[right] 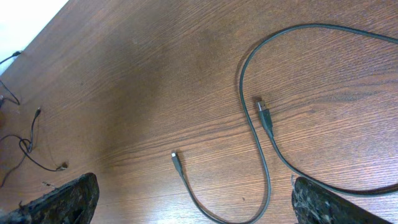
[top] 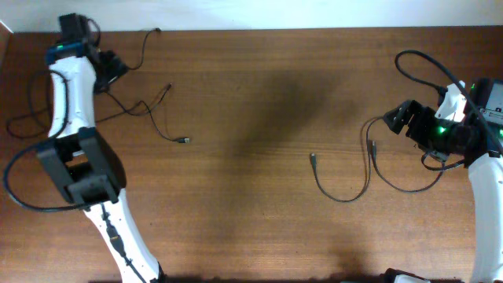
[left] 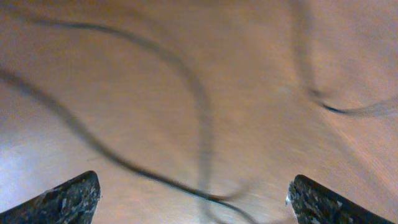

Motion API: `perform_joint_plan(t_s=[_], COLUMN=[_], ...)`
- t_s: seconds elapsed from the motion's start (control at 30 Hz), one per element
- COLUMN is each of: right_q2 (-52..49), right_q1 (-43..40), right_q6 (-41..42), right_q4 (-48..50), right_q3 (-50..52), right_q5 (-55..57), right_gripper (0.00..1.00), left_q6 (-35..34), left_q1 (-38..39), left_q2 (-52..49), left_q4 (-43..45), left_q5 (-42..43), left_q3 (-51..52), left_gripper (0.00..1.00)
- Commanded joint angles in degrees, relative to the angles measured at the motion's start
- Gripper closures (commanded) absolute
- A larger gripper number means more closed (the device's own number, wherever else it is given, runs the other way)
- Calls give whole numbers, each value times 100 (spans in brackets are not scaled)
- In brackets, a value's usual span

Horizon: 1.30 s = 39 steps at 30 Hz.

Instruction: Untangle cables

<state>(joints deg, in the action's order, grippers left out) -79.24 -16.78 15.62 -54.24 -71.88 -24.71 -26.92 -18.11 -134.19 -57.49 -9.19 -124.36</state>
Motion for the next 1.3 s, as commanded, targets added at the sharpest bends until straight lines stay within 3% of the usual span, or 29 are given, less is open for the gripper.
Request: perform_joint_plan(t_s=[0.0,0.07,0.13,0.17,0.2,0.23,0.33,0.4,0.43,0.47,0.5,1.0,1.13,1.27], right_q2=[0,0,0,0,0,0,0,0,0,0,0,0,0,0], right_q1=[31,31,31,31,31,31,31,31,31,31,31,31,31,31], right_q6=[-61,-61,-61,-61,-61,-61,-61,-61,-61,-61,-61,-61,-61,-61], right_q4=[0,0,0,0,0,0,0,0,0,0,0,0,0,0], right_q3=[-28,-28,-28,-28,-28,-28,-28,-28,-28,-28,-28,-28,-28,-28], right_q5=[57,57,57,57,57,57,57,57,57,57,57,57,57,57], right_gripper=[2,2,2,2,2,2,2,2,2,2,2,2,2,2], left_q6=[-629,-632,-629,-627,-627,-627,-509,-334,-315,-315,-297,-140,544,774], left_q1=[-743,-1110,-1508,-1617,-1720,-1805,-2002,-2079,-2096,-2107,-2111,-2116,-2116,-2116], left_q2=[-87,-94,-103,-103,-114,-125,-245,-426,-525,-654,-802,-1453,-1803,-1956], left_q4=[-155,-146,-50,-35,-17,9,210,348,376,415,476,955,1342,1770], left_q5=[-518,-518,-520,-520,-518,-518,-518,-501,-505,-507,-520,-476,236,699], left_q3=[74,227,337,354,361,361,363,363,363,363,363,363,363,363], left_gripper=[0,16,45,69,80,87,95,96,88,87,99,100,100,100])
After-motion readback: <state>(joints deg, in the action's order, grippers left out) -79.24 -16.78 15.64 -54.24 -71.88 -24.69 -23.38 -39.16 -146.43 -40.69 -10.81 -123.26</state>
